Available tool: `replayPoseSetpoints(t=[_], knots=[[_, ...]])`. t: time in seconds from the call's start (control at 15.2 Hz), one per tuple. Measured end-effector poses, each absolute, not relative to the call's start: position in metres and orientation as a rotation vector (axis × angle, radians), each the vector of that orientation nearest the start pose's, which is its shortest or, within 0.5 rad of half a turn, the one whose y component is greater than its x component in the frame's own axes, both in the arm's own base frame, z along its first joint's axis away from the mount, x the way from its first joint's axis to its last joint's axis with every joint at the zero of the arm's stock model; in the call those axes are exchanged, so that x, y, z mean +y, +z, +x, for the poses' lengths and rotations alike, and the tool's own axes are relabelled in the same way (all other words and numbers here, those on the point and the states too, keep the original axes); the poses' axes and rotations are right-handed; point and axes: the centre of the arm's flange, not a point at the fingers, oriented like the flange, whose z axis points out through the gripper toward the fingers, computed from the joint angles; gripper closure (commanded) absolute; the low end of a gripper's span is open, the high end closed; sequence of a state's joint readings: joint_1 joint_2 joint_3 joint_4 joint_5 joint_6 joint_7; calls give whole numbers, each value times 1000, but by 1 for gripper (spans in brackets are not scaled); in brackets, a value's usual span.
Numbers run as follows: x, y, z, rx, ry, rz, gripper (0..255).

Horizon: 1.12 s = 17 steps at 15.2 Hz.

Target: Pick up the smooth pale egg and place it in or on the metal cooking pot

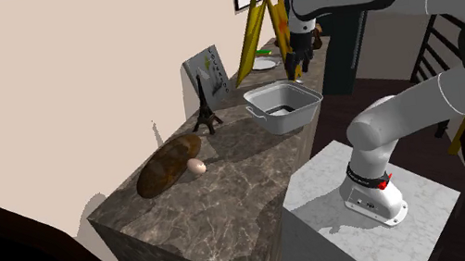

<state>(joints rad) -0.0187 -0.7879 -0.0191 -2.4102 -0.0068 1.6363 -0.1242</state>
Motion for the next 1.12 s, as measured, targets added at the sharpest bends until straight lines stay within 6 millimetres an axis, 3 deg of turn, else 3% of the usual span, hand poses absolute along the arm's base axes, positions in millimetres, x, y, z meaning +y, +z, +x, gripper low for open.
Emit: replayPoseSetpoints(t=[0.13, 0.33, 1.12], knots=[[-9, 569, 312, -144, -21, -3132, 0], [18, 554, 325, -139, -9, -3127, 0], [154, 490, 366, -111, 44, -3102, 0]])
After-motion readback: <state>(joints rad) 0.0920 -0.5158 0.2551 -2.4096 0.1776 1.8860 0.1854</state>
